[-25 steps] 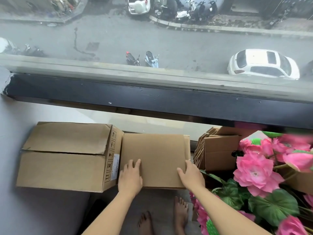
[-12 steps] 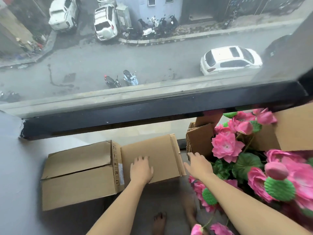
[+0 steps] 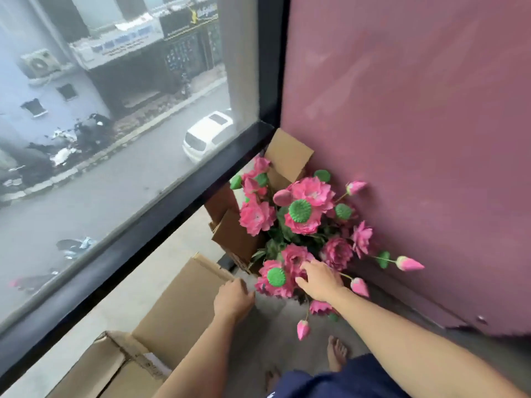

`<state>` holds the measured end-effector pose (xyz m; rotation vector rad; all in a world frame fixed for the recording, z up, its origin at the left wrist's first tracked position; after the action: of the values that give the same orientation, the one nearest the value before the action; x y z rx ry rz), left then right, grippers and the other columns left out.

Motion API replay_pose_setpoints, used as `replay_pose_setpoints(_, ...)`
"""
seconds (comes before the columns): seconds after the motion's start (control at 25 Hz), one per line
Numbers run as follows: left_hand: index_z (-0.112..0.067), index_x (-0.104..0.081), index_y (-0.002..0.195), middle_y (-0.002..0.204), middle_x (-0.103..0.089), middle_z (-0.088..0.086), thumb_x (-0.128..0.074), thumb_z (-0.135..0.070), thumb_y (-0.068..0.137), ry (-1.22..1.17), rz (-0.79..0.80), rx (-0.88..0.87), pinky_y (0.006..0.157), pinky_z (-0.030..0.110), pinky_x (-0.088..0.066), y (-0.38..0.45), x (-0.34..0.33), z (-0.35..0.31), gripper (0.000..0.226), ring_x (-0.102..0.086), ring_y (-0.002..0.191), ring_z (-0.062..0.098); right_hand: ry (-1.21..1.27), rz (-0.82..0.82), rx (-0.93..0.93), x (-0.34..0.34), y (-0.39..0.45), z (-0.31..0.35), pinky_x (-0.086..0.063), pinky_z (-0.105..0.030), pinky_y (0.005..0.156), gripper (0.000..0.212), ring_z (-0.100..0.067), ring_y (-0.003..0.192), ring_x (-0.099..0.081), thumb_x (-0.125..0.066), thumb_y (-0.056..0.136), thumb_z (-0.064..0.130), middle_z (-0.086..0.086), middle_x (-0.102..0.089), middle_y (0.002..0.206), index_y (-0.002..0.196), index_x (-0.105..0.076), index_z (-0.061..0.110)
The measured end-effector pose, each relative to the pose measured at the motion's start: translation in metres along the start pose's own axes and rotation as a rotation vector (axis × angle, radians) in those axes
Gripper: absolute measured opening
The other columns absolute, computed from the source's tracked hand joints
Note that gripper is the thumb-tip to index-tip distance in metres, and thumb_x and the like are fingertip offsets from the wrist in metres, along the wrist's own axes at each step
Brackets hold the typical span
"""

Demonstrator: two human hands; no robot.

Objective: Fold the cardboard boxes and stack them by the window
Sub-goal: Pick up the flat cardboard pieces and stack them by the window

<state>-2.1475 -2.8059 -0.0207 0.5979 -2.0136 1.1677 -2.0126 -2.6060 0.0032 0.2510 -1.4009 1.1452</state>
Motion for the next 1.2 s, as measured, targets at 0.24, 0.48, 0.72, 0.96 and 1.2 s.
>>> replay_pose_setpoints(0.24,-0.016,-0.061,0.121,0.118,-0.068,0.009,-0.051,-0.044,0.092,0.332,0.166,-0.487,0.088,0.038,-0.053,-0.020,-0.058,-0.199,0.042,-0.065,0.110,0.030,0.246,-0.182,-0.508,-0.005,-0.136,-0.171,-0.047,-0.034,0.091,0.041,-0.026,0.117,-0.059,-0.052,0.094,0.049,-0.002,-0.063,0.125,0.126,-0.060,0.023)
replay_pose_setpoints(0.48,-0.020,-0.058,0.131,0.131,-0.061,0.005,-0.053,-0.046,0.093,0.563,0.326,-0.791,0.099,0.036,-0.048,-0.108,-0.177,-0.367,0.046,-0.057,0.123,0.026,0.475,-0.296,-0.898,-0.047,-0.290,-0.311,-0.050,-0.032,0.086,0.039,-0.025,0.112,-0.062,-0.051,0.095,0.047,-0.004,-0.066,0.122,0.120,-0.063,0.020)
replay_pose_setpoints(0.72,-0.022,-0.055,0.136,0.138,-0.059,0.006,-0.052,-0.048,0.096,0.686,0.383,-0.946,0.102,0.035,-0.047,-0.210,-0.303,-0.509,0.048,-0.055,0.126,0.027,0.535,-0.358,-1.046,-0.079,-0.417,-0.448,-0.050,-0.034,0.089,0.042,-0.028,0.116,-0.060,-0.050,0.096,0.046,-0.008,-0.064,0.126,0.126,-0.061,0.018)
replay_pose_setpoints(0.96,-0.023,-0.052,0.138,0.143,-0.053,0.006,-0.051,-0.051,0.096,0.751,0.447,-1.138,0.107,0.037,-0.040,-0.321,-0.406,-0.618,0.050,-0.051,0.131,0.026,0.616,-0.363,-1.183,-0.105,-0.495,-0.552,-0.051,-0.033,0.091,0.045,-0.026,0.116,-0.061,-0.049,0.096,0.048,-0.008,-0.064,0.125,0.127,-0.060,0.016)
replay_pose_setpoints(1.2,-0.020,-0.049,0.138,0.141,-0.053,0.007,-0.051,-0.050,0.095,1.015,0.493,-1.209,0.106,0.041,-0.042,-0.339,-0.487,-0.701,0.053,-0.051,0.130,0.027,0.819,-0.299,-1.312,-0.134,-0.514,-0.629,-0.048,-0.029,0.091,0.048,-0.025,0.118,-0.060,-0.050,0.092,0.051,-0.005,-0.063,0.128,0.127,-0.059,0.019)
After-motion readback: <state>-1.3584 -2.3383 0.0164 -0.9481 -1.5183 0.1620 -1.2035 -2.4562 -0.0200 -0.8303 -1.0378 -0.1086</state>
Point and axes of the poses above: each hand's wrist, its own y-axis towards the middle knuckle, its own x-axis out of the back of the hand, z = x × y, the point moved 3 cm from there along y, towards the middle knuckle
